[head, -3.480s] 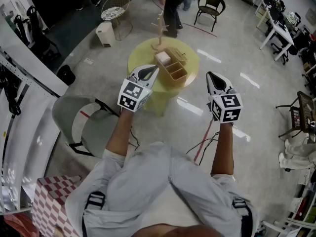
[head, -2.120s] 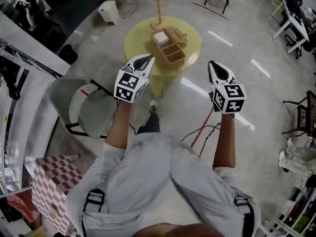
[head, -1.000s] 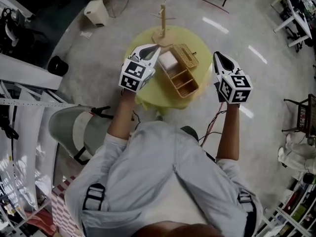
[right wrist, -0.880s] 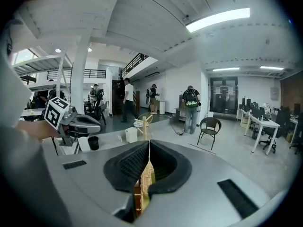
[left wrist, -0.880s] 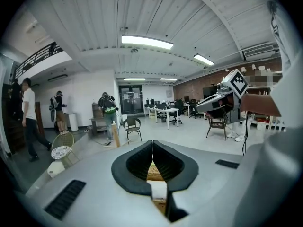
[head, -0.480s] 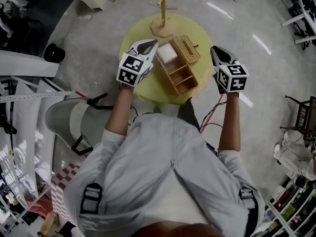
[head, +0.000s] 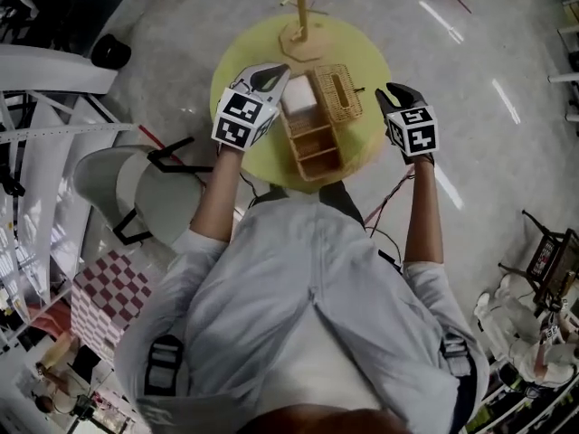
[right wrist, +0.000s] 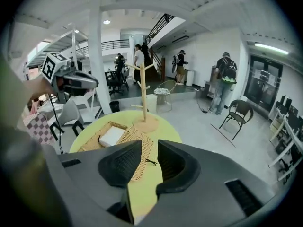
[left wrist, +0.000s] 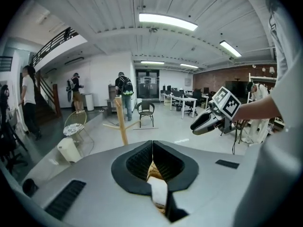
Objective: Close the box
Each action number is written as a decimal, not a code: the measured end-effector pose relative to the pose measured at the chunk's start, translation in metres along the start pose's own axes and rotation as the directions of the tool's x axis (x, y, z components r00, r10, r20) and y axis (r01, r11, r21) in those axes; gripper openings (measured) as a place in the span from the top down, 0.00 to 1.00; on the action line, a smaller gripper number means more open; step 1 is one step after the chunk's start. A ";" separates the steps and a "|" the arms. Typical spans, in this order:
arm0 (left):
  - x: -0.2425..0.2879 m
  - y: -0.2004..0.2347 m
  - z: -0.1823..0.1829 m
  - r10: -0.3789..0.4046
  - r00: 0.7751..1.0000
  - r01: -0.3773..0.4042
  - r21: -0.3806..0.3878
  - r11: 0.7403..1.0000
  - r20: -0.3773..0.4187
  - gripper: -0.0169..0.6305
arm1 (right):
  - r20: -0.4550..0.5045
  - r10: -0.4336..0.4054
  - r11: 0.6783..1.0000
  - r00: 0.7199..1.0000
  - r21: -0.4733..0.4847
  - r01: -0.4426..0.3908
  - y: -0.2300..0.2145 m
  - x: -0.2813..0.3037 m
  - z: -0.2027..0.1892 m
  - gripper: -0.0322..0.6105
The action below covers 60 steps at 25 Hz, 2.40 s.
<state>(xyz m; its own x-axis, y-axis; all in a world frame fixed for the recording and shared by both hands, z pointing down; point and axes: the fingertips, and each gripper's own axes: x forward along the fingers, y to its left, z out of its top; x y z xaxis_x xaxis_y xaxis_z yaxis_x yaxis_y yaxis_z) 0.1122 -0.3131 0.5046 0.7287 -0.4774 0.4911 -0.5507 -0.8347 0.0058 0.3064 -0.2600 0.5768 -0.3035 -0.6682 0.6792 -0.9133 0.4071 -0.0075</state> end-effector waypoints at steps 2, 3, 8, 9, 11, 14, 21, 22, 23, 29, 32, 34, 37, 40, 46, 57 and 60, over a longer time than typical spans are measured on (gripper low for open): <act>0.005 0.000 -0.005 0.036 0.999 -0.036 -0.021 0.999 -0.018 0.93 | -0.043 0.051 0.997 0.998 -0.048 -0.054 -0.005 0.019 -0.012 0.75; 0.008 0.000 -0.008 0.053 0.998 -0.054 -0.032 0.998 -0.027 0.93 | -0.066 0.075 0.994 0.995 -0.070 -0.080 -0.008 0.027 -0.019 0.75; 0.022 0.002 -0.026 0.137 0.988 -0.144 -0.093 0.985 -0.078 0.93 | -0.191 0.173 0.961 0.966 -0.183 -0.208 -0.017 0.071 -0.053 0.73; 0.024 0.002 -0.030 0.152 0.984 -0.161 -0.103 0.982 -0.088 0.93 | -0.212 0.189 0.951 0.959 -0.204 -0.233 -0.018 0.080 -0.059 0.73; 0.028 0.002 -0.039 0.180 0.978 -0.193 -0.124 0.973 -0.108 0.93 | -0.251 0.218 0.928 0.943 -0.244 -0.280 -0.019 0.096 -0.072 0.73; 0.028 -0.002 -0.053 0.212 0.967 -0.233 -0.153 0.960 -0.141 0.93 | -0.304 0.257 0.887 0.917 -0.302 -0.349 -0.016 0.118 -0.090 0.73; 0.031 -0.011 -0.075 0.252 0.949 -0.287 -0.189 0.939 -0.190 0.93 | -0.410 0.282 0.800 0.867 -0.399 -0.449 -0.014 0.148 -0.125 0.72; 0.030 -0.012 -0.078 0.255 0.947 -0.292 -0.192 0.937 -0.195 0.93 | -0.416 0.283 0.788 0.865 -0.414 -0.456 -0.012 0.151 -0.126 0.72; 0.029 -0.013 -0.079 0.258 0.945 -0.297 -0.196 0.935 -0.199 0.93 | -0.419 0.283 0.779 0.863 -0.424 -0.462 -0.010 0.153 -0.127 0.72; 0.021 -0.012 -0.089 0.270 0.940 -0.313 -0.214 0.925 -0.210 0.93 | -0.405 0.262 0.767 0.876 -0.464 -0.444 -0.008 0.159 -0.126 0.86; 0.016 -0.009 -0.093 0.266 0.942 -0.308 -0.215 0.927 -0.204 0.93 | -0.404 0.270 0.780 0.874 -0.440 -0.445 -0.004 0.155 -0.125 0.87; 0.012 -0.006 -0.094 0.259 0.946 -0.299 -0.214 0.930 -0.196 0.93 | -0.401 0.288 0.799 0.870 -0.399 -0.449 -0.001 0.150 -0.121 0.88; 0.005 -0.003 -0.089 0.244 0.953 -0.279 -0.212 0.937 -0.178 0.93 | -0.364 0.306 0.844 0.880 -0.325 -0.428 -0.002 0.135 -0.104 0.88; -0.005 0.004 -0.084 0.227 0.961 -0.257 -0.207 0.944 -0.156 0.93 | -0.324 0.285 0.879 0.902 -0.287 -0.381 -0.003 0.120 -0.083 0.88; -0.030 0.019 -0.070 0.198 0.976 -0.212 -0.180 0.960 -0.095 0.93 | -0.259 0.212 0.935 0.942 -0.227 -0.273 0.001 0.087 -0.045 0.88; -0.074 0.052 -0.061 0.117 0.993 -0.115 -0.153 0.982 0.005 0.93 | -0.210 0.050 0.969 0.976 -0.226 -0.098 0.043 0.045 0.015 0.88; -0.080 0.061 -0.063 0.089 0.996 -0.085 -0.144 0.986 0.023 0.93 | -0.191 0.028 0.968 0.981 -0.240 -0.074 0.059 0.041 0.030 0.88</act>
<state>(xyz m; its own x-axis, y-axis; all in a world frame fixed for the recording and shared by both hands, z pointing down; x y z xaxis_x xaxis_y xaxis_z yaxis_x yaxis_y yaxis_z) -0.0056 -0.3083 0.5202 0.6861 -0.5557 0.4695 -0.6632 -0.7430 0.0897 0.2325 -0.2818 0.5820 -0.2718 -0.5255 0.8062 -0.7962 0.5933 0.1183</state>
